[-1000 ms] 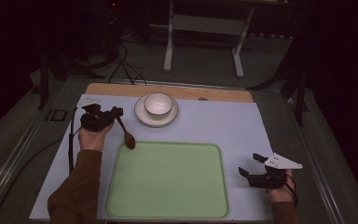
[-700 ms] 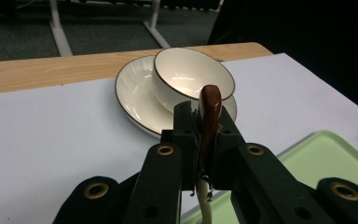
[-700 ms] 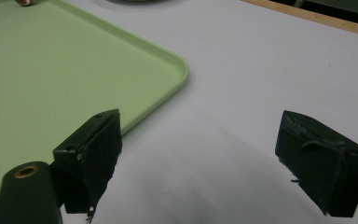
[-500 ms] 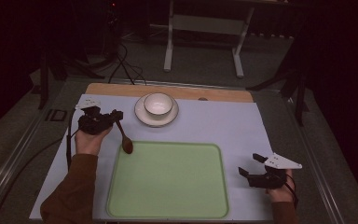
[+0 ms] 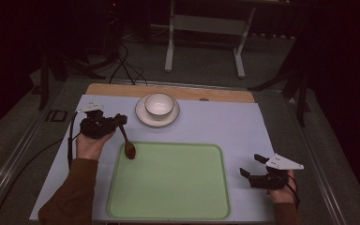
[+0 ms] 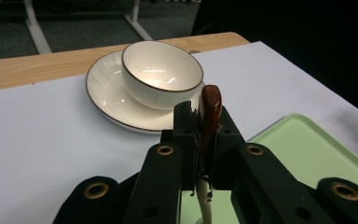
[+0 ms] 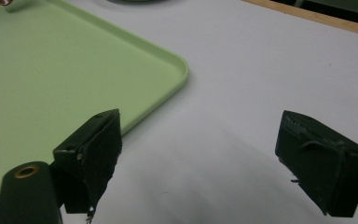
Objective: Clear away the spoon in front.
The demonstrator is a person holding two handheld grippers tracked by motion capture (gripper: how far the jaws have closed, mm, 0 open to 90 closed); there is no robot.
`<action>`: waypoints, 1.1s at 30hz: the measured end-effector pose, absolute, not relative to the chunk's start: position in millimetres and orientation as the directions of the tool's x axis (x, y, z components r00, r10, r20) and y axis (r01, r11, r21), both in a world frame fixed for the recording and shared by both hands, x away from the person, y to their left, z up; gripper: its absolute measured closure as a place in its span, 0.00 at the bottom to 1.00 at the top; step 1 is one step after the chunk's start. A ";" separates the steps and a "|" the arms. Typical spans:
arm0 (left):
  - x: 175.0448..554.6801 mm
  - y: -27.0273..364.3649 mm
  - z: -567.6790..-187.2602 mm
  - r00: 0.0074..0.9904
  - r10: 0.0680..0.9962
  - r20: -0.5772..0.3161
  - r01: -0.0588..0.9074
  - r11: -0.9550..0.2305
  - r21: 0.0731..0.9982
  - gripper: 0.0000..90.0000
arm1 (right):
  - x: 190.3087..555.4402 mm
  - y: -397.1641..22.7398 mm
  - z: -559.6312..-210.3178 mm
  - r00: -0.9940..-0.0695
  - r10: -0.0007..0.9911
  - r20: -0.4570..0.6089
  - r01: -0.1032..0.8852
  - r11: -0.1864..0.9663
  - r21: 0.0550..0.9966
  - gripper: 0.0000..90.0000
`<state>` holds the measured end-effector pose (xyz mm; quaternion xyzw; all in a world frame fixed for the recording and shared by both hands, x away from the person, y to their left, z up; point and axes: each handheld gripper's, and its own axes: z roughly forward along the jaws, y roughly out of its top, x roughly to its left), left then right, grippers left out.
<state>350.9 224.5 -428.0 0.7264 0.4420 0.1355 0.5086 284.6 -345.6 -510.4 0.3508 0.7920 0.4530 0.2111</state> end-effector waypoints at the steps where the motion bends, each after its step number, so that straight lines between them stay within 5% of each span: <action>1: 350.1 224.1 -427.7 0.573 0.779 -0.255 0.505 -0.091 0.858 0.93 | 284.6 -345.6 -510.4 -0.664 0.747 -0.015 0.365 0.343 0.865 0.16; 33: 337.3 217.0 -444.4 0.592 0.758 -0.274 0.574 -0.158 0.803 0.92 | 285.0 -345.1 -511.0 -0.666 0.745 -0.016 0.368 0.347 0.862 0.16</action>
